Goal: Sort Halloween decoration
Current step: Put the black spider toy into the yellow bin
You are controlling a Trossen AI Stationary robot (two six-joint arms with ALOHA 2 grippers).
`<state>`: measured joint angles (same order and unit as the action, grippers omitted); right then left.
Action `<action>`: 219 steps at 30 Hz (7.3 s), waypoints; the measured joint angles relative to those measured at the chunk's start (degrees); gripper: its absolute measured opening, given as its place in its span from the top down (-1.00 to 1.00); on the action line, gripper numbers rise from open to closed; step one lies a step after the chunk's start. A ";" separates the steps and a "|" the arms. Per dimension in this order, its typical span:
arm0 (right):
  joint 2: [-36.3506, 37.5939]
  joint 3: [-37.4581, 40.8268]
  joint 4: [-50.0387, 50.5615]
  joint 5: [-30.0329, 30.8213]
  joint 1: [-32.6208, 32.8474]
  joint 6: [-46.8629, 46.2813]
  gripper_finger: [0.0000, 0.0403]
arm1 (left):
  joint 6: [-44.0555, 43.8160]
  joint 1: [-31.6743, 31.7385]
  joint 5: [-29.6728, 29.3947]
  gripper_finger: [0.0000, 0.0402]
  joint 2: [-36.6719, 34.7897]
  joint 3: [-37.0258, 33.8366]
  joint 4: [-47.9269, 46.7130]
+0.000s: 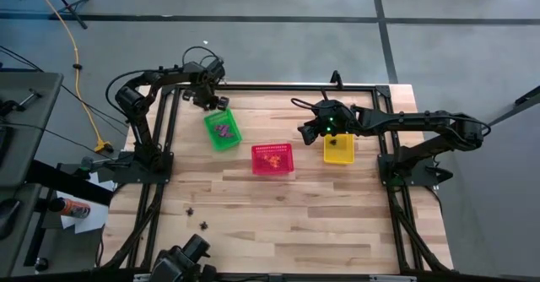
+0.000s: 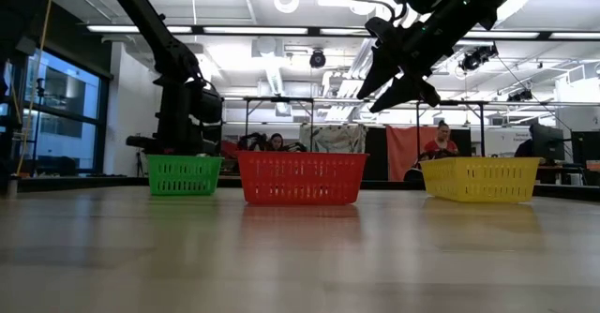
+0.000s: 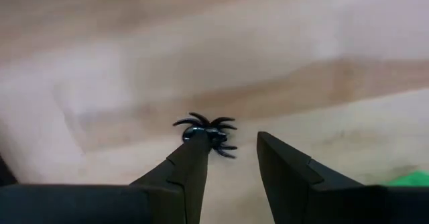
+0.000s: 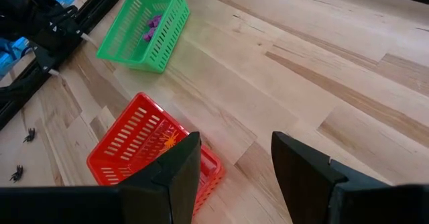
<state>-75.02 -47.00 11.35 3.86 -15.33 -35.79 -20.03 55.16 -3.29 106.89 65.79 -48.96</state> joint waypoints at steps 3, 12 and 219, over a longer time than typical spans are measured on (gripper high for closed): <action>0.00 -0.02 0.00 0.00 0.00 0.00 0.12 | 3.95 0.00 -0.02 0.41 0.07 1.43 1.69; 0.00 -0.02 0.00 0.00 -0.01 0.02 0.12 | 5.75 0.07 -0.82 0.41 -0.01 5.71 1.68; -0.02 -0.02 0.00 1.79 -0.04 -4.31 0.12 | -15.12 -13.94 -1.64 1.00 -24.80 -19.36 10.50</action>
<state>-75.05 -47.03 11.35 5.65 -15.38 -40.10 -35.15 41.22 -4.93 82.09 46.44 -38.46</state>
